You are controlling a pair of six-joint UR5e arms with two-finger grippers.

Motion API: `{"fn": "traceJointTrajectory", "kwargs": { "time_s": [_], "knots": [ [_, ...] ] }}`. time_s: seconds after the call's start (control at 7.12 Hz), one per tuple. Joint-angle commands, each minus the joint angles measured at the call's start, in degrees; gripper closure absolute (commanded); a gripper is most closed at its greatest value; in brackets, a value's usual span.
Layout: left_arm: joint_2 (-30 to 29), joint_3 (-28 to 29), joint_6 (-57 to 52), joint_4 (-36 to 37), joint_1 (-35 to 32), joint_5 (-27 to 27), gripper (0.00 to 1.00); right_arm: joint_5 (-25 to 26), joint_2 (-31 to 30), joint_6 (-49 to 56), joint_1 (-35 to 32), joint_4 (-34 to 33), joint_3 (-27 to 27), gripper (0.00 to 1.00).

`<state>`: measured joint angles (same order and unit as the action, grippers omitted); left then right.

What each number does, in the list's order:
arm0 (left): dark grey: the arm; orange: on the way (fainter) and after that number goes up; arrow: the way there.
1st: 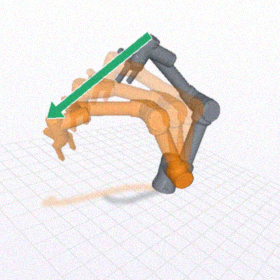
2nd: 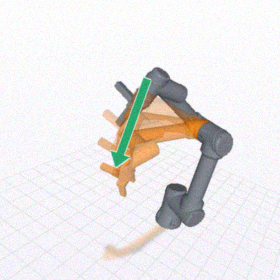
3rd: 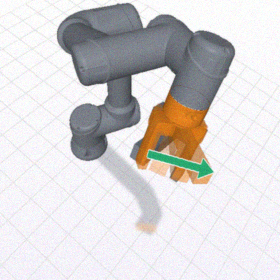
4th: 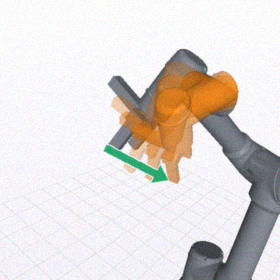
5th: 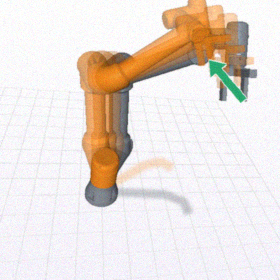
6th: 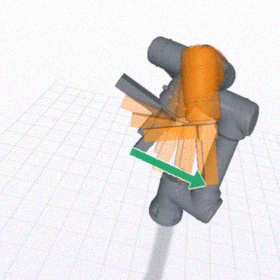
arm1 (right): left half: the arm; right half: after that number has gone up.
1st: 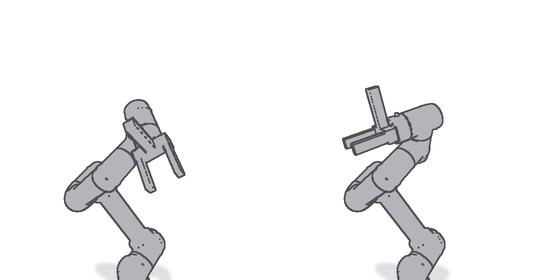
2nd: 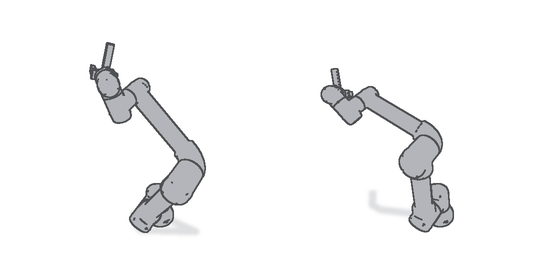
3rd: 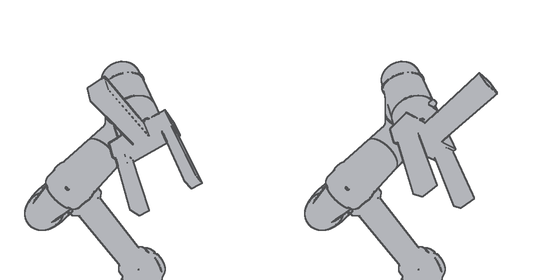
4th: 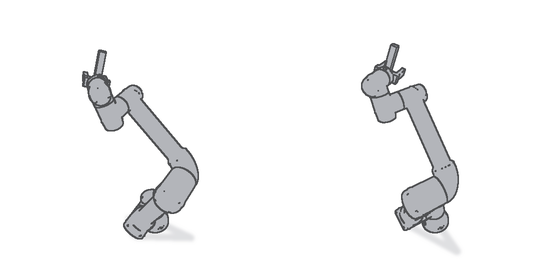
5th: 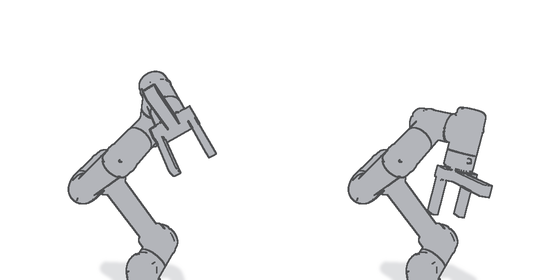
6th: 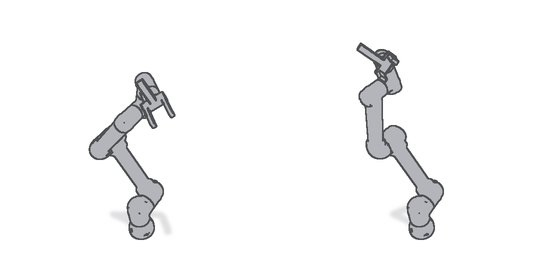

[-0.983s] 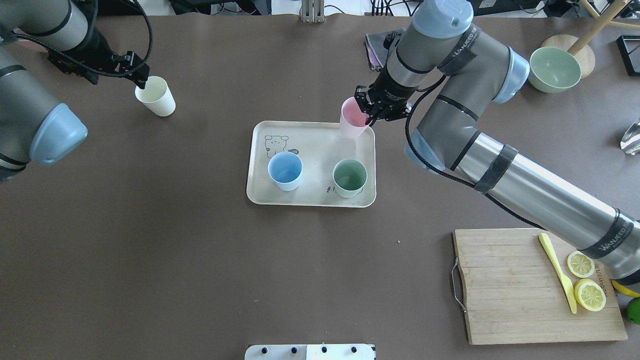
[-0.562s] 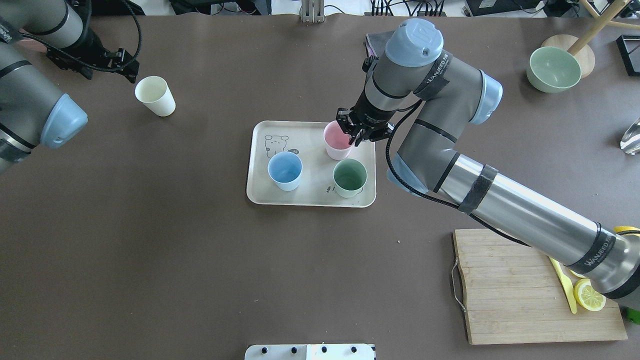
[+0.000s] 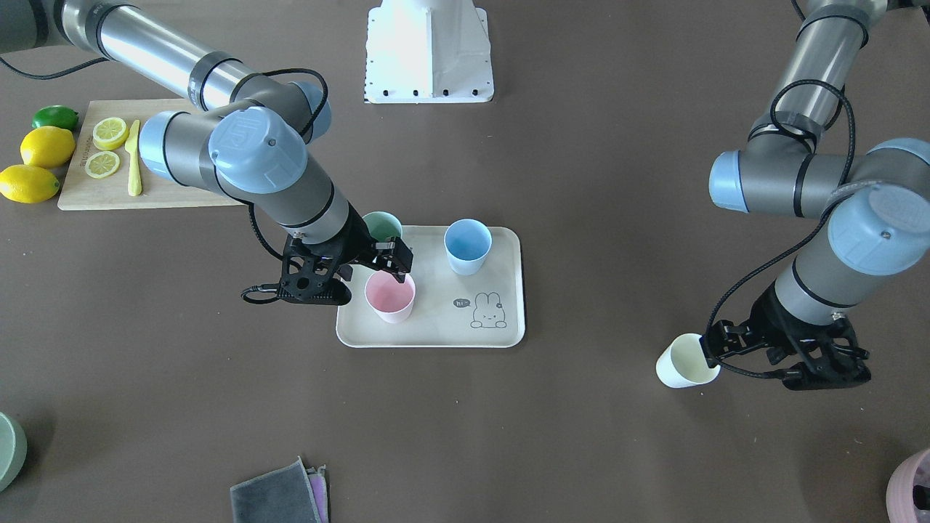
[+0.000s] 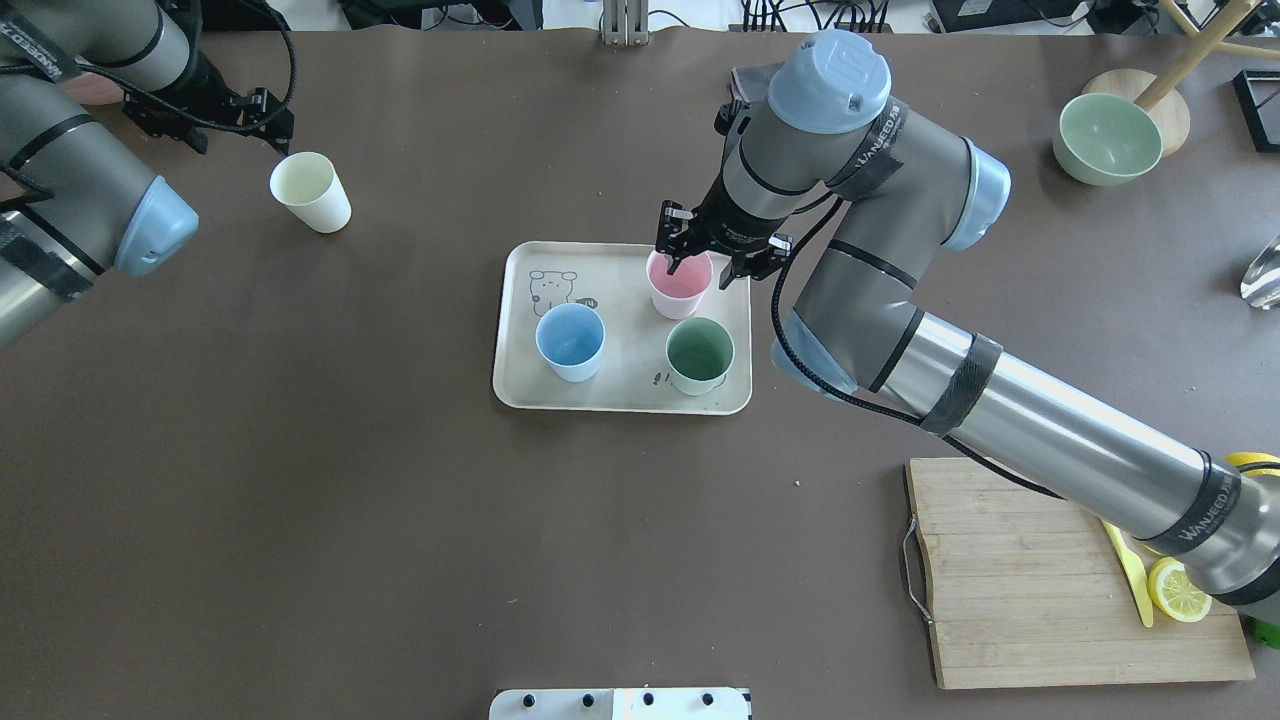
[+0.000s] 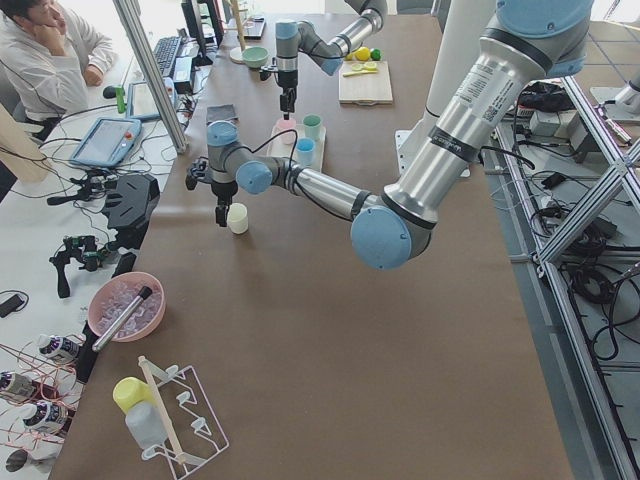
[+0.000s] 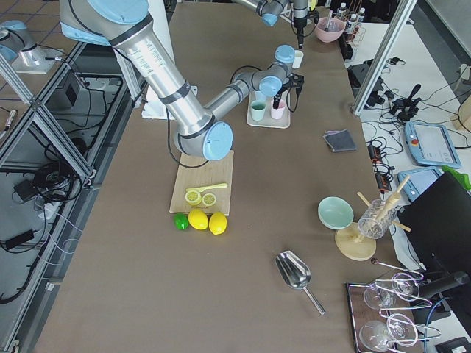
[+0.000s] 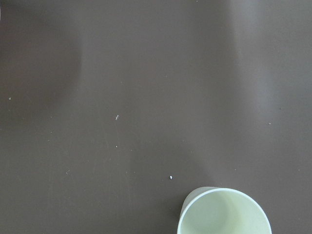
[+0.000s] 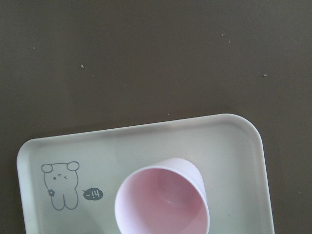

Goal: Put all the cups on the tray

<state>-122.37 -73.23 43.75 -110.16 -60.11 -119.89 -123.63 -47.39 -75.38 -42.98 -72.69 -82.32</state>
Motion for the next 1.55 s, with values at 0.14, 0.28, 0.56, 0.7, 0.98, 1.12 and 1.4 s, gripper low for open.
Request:
{"fn": "traceJointTrajectory", "kwargs": {
  "time_s": [0.14, 0.28, 0.56, 0.7, 0.98, 1.12, 1.4],
  "knots": [
    [0.03, 2.48, 0.19, -2.96, 2.27, -1.04, 0.37, -0.12, -0.51, 1.29, -1.49, -0.26, -0.47, 0.00],
    [0.12, 2.65, -0.33, -2.96, 2.71, -2.09, 0.98, -0.12, -0.59, 1.20, -1.49, -0.26, -0.56, 0.00],
    [-1.81, 2.56, -0.07, -1.21, 2.63, -3.76, 1.00, -0.12, -0.86, 1.11, -1.49, -0.18, -0.65, 0.00],
    [-2.60, 2.13, 0.45, -0.59, 2.63, -4.20, 1.00, -0.21, -0.86, 1.02, -1.58, -0.26, -0.99, 0.00],
    [-11.01, -1.01, 5.01, 11.31, 2.98, -4.12, 1.00, -1.34, -1.64, 1.37, -3.33, -0.26, -1.09, 0.00],
    [-10.87, -5.30, 10.07, 12.07, 6.28, -3.69, 1.00, -3.36, -2.87, 1.63, -4.99, -0.18, -2.04, 0.00],
    [-13.49, -7.10, 19.67, 11.81, 14.27, 0.15, 1.00, -5.48, -6.12, 7.76, -7.81, -0.26, -3.28, 0.00]
  ]
}}
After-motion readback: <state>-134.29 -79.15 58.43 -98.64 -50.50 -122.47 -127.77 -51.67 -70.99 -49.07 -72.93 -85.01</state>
